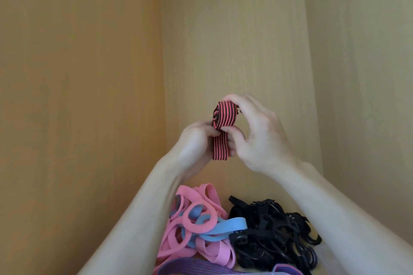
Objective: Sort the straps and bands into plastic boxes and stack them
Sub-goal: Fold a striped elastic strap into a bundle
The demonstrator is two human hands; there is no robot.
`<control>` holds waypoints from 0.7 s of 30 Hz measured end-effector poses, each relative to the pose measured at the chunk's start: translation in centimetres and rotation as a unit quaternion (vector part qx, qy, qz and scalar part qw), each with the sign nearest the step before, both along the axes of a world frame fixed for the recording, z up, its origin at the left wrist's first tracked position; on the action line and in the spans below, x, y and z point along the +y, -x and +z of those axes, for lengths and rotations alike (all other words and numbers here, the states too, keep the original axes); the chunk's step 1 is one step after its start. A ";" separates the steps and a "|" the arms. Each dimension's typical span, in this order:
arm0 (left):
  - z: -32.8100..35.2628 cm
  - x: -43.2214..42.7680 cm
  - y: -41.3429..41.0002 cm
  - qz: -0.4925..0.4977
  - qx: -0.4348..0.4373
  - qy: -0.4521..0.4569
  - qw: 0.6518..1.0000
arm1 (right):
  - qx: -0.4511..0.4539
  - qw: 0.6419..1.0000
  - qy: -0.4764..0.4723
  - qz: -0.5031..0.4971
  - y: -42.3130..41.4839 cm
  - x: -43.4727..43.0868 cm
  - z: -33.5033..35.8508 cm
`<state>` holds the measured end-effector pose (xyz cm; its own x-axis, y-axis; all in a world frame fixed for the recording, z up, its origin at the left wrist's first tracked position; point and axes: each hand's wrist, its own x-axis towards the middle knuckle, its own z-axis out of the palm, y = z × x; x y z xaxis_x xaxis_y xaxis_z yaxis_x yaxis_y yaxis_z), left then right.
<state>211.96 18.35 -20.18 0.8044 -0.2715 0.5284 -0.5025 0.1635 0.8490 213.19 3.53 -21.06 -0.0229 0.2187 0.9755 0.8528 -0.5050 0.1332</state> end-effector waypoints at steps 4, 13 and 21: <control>0.2 0.7 0.7 -0.096 0.037 0.025 0.994 | 0.013 1.000 -0.011 0.010 -0.1 -0.4 0.0; 0.1 1.0 0.6 -0.083 0.052 0.088 0.991 | 0.075 0.996 0.007 0.046 -0.3 -0.3 0.0; 0.3 0.8 0.6 -0.040 0.054 0.119 0.991 | 0.106 0.991 0.084 0.003 -0.1 0.4 -0.7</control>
